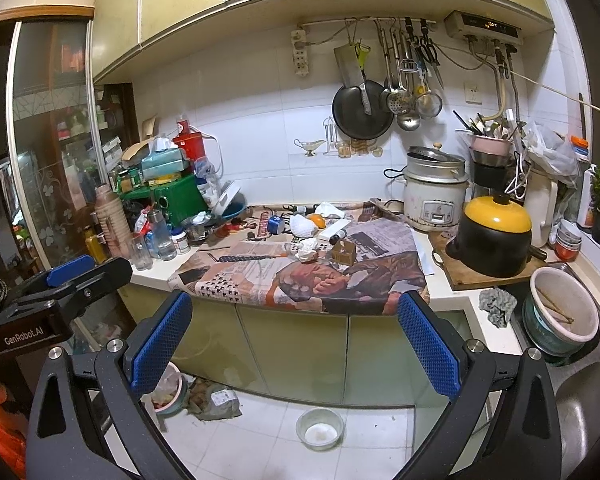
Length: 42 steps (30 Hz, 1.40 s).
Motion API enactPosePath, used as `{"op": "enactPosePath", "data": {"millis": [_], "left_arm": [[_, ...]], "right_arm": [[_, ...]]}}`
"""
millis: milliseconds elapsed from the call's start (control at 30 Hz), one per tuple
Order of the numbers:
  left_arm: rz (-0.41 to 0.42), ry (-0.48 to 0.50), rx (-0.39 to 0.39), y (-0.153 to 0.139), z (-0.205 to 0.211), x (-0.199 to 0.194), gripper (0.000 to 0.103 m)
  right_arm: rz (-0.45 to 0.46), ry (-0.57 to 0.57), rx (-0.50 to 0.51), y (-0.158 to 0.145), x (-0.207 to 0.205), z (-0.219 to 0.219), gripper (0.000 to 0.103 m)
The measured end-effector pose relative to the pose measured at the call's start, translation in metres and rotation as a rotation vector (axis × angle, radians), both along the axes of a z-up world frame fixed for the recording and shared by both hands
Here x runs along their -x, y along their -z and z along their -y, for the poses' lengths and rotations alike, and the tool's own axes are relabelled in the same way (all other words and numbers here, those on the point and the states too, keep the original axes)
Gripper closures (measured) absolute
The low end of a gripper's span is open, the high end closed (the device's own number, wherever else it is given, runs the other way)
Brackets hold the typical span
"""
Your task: Collect trash
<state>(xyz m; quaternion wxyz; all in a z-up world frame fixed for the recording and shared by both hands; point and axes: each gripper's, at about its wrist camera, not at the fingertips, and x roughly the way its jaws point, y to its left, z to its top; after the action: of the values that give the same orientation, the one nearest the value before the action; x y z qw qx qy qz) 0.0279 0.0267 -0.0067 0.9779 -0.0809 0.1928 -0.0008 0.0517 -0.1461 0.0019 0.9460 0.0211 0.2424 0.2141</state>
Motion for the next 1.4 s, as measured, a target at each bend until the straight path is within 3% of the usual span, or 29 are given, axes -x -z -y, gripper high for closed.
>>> {"op": "enactPosePath", "data": {"millis": [333,667,967,1200,1267,1400], "left_arm": [[-0.009,-0.084,-0.035,0.007,0.018,-0.021,0.000],[-0.060,-0.136,-0.004,0.025,0.001,-0.087,0.000],[-0.083,-0.143,0.010,0.050,-0.052,-0.185,0.001],[-0.160,-0.085,0.008,0.063,-0.102,-0.280,0.001],[-0.185,-0.064,-0.010,0.069,-0.112,-0.306,0.007],[-0.229,-0.030,-0.032,0.088,-0.124,-0.351,0.009]], "right_arm": [[-0.018,-0.007,0.013,0.011,-0.024,0.026,0.001],[-0.059,0.022,0.026,0.030,-0.069,0.027,0.001],[-0.101,0.095,0.069,0.054,-0.144,-0.003,0.001],[-0.171,0.155,0.083,0.065,-0.217,-0.035,0.001],[-0.186,0.188,0.091,0.069,-0.236,-0.043,0.001],[-0.223,0.226,0.081,0.081,-0.269,-0.057,0.001]]}}
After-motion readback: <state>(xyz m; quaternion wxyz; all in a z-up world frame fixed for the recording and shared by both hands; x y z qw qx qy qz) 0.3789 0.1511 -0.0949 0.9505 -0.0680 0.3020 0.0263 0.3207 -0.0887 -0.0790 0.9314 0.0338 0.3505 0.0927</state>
